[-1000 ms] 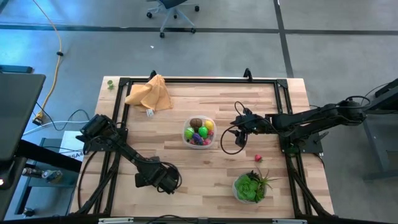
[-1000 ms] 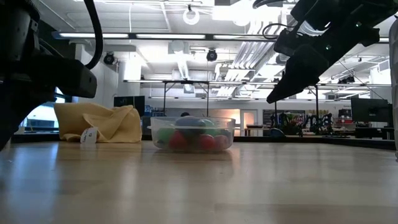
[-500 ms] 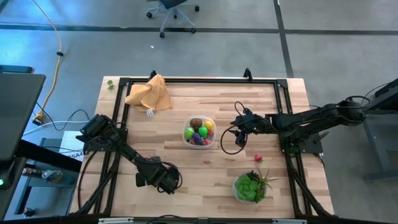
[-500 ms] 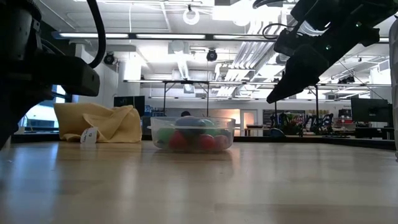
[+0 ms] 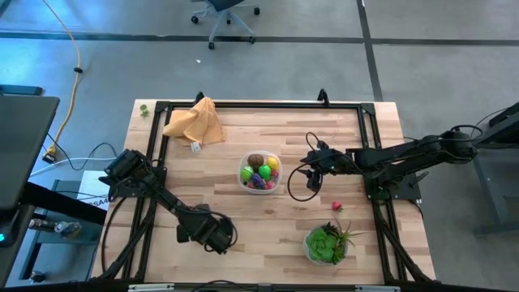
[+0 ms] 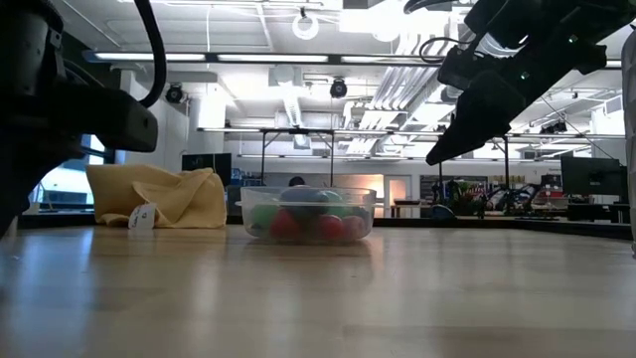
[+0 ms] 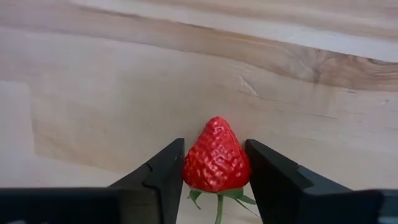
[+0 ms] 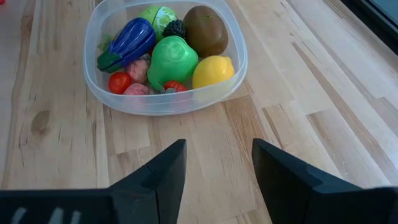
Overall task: Pick and placing Produce into tupperware
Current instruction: Put the left strawberry into the transparent bin, then put the strawberry into the transparent bin
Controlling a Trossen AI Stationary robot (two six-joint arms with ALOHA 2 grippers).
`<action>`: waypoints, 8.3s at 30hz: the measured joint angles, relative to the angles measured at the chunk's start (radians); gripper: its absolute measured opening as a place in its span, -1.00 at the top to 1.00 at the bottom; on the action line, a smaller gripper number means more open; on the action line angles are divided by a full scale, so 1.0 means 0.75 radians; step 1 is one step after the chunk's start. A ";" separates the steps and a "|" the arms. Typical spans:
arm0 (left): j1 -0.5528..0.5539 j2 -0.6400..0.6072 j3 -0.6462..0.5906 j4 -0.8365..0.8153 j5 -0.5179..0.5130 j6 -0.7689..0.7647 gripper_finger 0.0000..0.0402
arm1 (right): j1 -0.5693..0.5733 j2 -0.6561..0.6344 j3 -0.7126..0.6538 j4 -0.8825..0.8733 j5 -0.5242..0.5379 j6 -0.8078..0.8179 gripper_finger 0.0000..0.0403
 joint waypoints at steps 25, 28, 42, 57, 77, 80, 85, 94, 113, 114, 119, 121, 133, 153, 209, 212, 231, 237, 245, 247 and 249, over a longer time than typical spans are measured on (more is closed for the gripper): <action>0.087 -0.039 0.223 -0.438 -0.681 0.526 0.24 | 0.000 0.001 0.001 0.004 0.000 0.000 0.13; 0.155 -0.043 0.248 -0.445 -0.738 0.708 0.24 | 0.000 0.001 0.001 0.004 0.000 0.000 0.13; 0.518 -0.082 0.400 -0.279 -0.758 1.831 0.23 | 0.000 0.001 0.001 0.005 0.000 0.000 0.13; 0.900 -0.081 0.407 -0.070 -0.330 2.450 0.23 | 0.000 0.001 0.001 0.005 0.000 0.000 0.13; 0.982 -0.068 0.273 0.111 -0.215 2.525 0.23 | 0.000 0.001 0.001 0.005 0.000 0.000 0.13; 0.982 -0.066 0.273 0.114 -0.217 2.520 0.23 | 0.000 0.001 0.001 0.005 0.000 0.000 0.13; 0.979 -0.043 0.272 0.129 -0.203 2.519 0.23 | 0.000 0.001 0.001 0.007 0.000 0.000 0.13; 0.979 -0.024 0.275 0.148 -0.201 2.548 0.23 | 0.000 0.001 0.001 0.008 0.000 0.000 0.13; 0.979 -0.024 0.277 0.138 -0.203 2.640 -0.11 | 0.000 0.001 0.001 0.009 0.000 0.000 0.13; 0.979 -0.024 0.284 0.127 -0.203 2.642 -0.11 | 0.000 0.001 0.001 0.008 0.000 0.000 0.13; 0.979 -0.024 0.364 0.058 -0.203 2.704 -0.11 | 0.000 0.001 0.001 0.009 0.000 0.000 0.13; 0.979 -0.024 0.404 0.017 -0.203 2.723 -0.11 | 0.000 0.001 0.001 0.009 0.000 0.000 0.13; 0.979 -0.024 0.764 -0.444 -0.203 3.177 0.00 | 0.000 0.001 0.000 0.009 0.000 0.000 0.13; 0.892 -0.025 0.928 -0.515 -0.454 3.564 0.98 | 0.000 0.001 0.000 0.009 0.000 0.000 0.13; 0.856 -2.336 -0.992 0.941 -0.157 3.923 1.00 | 0.000 0.000 0.000 0.008 0.000 0.000 0.13; 0.856 -2.411 -1.051 0.988 -0.158 3.948 1.00 | 0.000 0.000 0.000 0.008 0.000 0.000 0.13; 0.856 -2.499 -1.429 1.401 -0.097 3.916 1.00 | 0.000 0.000 0.000 0.008 0.000 0.000 0.13; 0.856 -2.500 -1.498 1.425 -0.091 3.883 1.00 | 0.000 0.000 0.000 0.008 0.000 0.000 0.13; 0.856 -2.500 -1.510 1.389 -0.102 3.881 1.00 | 0.000 0.000 0.000 0.008 0.000 0.000 0.13; 0.856 -2.500 -1.510 1.365 -0.134 3.878 1.00 | 0.000 0.000 0.000 0.008 0.000 0.000 0.13; 0.856 -2.500 -1.510 1.330 -0.145 3.855 1.00 | 0.000 0.000 0.000 0.008 0.000 0.000 0.13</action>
